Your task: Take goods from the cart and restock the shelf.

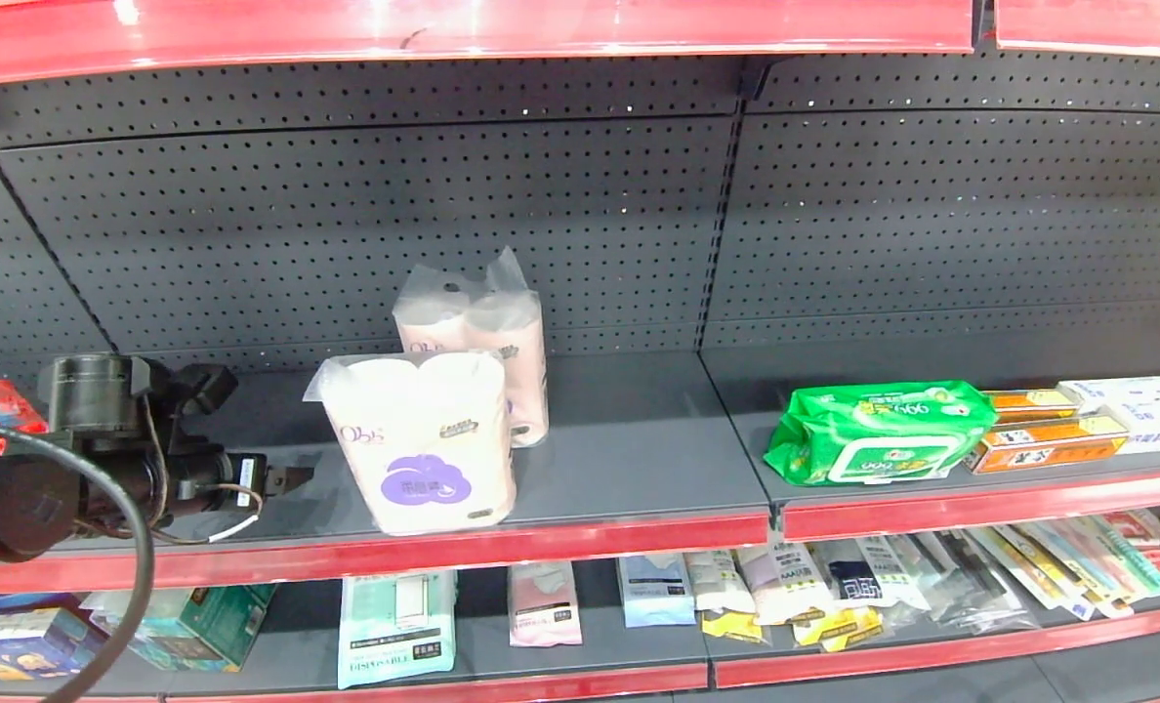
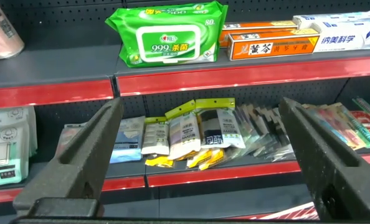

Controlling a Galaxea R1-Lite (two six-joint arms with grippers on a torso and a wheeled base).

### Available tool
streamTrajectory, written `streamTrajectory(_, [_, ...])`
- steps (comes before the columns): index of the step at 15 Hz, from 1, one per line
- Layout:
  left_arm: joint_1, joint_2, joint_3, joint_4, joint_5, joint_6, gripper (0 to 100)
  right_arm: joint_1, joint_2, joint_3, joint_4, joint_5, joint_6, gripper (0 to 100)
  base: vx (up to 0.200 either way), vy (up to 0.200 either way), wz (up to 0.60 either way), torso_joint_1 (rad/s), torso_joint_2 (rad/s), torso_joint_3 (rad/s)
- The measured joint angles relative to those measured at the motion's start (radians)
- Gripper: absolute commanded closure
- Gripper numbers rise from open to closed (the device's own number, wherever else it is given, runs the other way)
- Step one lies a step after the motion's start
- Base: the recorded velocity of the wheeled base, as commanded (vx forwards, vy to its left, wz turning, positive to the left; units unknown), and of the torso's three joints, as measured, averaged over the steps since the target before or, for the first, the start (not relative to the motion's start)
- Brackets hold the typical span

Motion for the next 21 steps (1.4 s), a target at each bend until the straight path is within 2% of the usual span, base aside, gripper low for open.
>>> streamTrajectory(12, [-0.078,0.12,-0.033,-0.091,0.0,0.004,0,0.0,0.0,0.0,0.0,0.0,0.0,0,0.0,0.0,0.0,0.0,0.0,0.0])
streamTrajectory(21, [-0.136,0.148,-0.052,-0.096,0.005,0.005,0,0.0,0.0,0.0,0.0,0.0,0.0,0,0.0,0.0,0.0,0.0,0.0,0.0])
